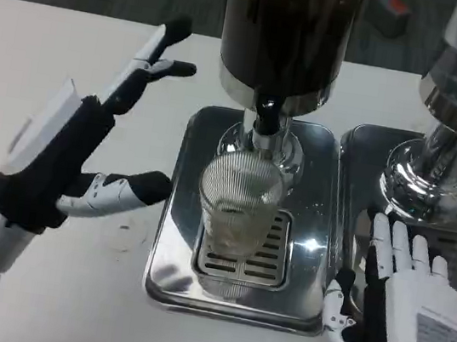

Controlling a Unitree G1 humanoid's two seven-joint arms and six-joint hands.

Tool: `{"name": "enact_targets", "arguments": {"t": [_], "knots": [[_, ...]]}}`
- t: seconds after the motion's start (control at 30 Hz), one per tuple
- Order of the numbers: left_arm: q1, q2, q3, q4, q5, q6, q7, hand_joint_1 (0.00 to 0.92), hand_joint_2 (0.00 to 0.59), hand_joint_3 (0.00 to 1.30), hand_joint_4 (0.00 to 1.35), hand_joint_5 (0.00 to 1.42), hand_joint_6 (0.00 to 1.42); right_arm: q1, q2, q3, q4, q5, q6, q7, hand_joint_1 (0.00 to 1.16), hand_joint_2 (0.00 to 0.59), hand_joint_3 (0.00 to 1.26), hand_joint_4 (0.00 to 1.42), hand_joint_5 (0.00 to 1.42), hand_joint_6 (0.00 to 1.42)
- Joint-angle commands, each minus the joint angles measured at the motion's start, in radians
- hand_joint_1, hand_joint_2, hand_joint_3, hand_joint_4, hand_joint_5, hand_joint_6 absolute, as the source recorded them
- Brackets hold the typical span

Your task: Grasp the cup under the faucet to collect the drink, then remove the cup.

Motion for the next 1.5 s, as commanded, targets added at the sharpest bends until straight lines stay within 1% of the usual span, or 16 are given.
{"name": "enact_targets", "arguments": {"t": [0.03,0.1,0.2,0.23,0.37,0.53,0.73,0.83,0.97,1.07,1.17,1.5], "knots": [[-0.032,-0.023,-0.003,-0.045,-0.043,-0.010,-0.087,0.000,0.089,0.00,0.00,0.16,0.14,0.005,0.009,-0.002,0.006,-0.004,0.016,-0.005,0.12,0.571,0.00,0.00,0.00,0.00],[-0.048,-0.030,-0.008,-0.060,-0.047,0.004,-0.123,0.000,0.091,0.00,0.00,0.12,0.10,0.005,0.012,-0.003,0.006,-0.002,0.020,-0.006,0.13,0.573,0.00,0.00,0.00,0.00],[-0.072,-0.043,-0.018,-0.062,-0.057,0.026,-0.180,0.000,0.092,0.00,0.00,0.02,0.01,0.004,0.016,-0.003,0.006,0.000,0.023,-0.006,0.13,0.577,0.01,0.00,0.00,0.00],[-0.082,-0.048,-0.021,-0.060,-0.061,0.031,-0.199,0.000,0.092,0.00,0.00,0.00,0.00,0.004,0.018,-0.003,0.006,0.001,0.025,-0.006,0.13,0.578,0.01,0.00,0.00,0.00],[-0.116,-0.076,-0.040,-0.043,-0.069,0.058,-0.275,0.000,0.092,0.00,0.00,0.00,0.00,0.007,0.027,-0.002,0.006,0.004,0.031,-0.010,0.14,0.580,0.01,0.00,0.00,0.00],[-0.134,-0.109,-0.047,-0.029,-0.071,0.066,-0.330,0.000,0.092,0.00,0.00,0.00,0.00,0.009,0.041,0.000,0.006,0.002,0.037,-0.012,0.14,0.581,0.01,0.00,0.00,0.00],[-0.139,-0.132,-0.054,-0.033,-0.077,0.061,-0.376,0.000,0.098,0.00,0.00,0.00,0.00,0.013,0.051,0.000,0.006,0.005,0.039,-0.014,0.14,0.582,0.01,0.00,0.00,0.00],[-0.138,-0.135,-0.056,-0.035,-0.075,0.055,-0.391,0.000,0.101,0.00,0.00,0.00,0.00,0.013,0.053,0.000,0.007,0.004,0.039,-0.015,0.15,0.582,0.01,0.00,0.00,0.00],[-0.132,-0.125,-0.042,-0.055,0.020,0.009,-0.360,0.000,0.104,0.00,0.00,0.02,0.00,0.014,0.053,0.003,0.007,0.000,0.040,-0.018,0.15,0.584,0.01,0.00,0.00,0.00],[-0.130,-0.123,-0.044,-0.057,0.060,-0.006,-0.346,0.000,0.105,0.00,0.00,0.02,0.00,0.011,0.049,0.012,0.005,-0.016,0.039,-0.024,0.15,0.586,0.01,0.00,0.00,0.00],[-0.130,-0.116,-0.044,-0.060,0.107,-0.023,-0.324,0.000,0.104,0.00,0.00,0.04,0.00,0.009,0.049,0.013,0.005,-0.016,0.039,-0.024,0.16,0.586,0.01,0.00,0.00,0.00],[-0.137,-0.094,-0.055,-0.072,0.210,-0.047,-0.262,0.000,0.107,0.00,0.00,0.06,0.02,0.008,0.055,0.008,0.013,-0.001,0.041,-0.028,0.17,0.586,0.01,0.00,0.00,0.00]]}}
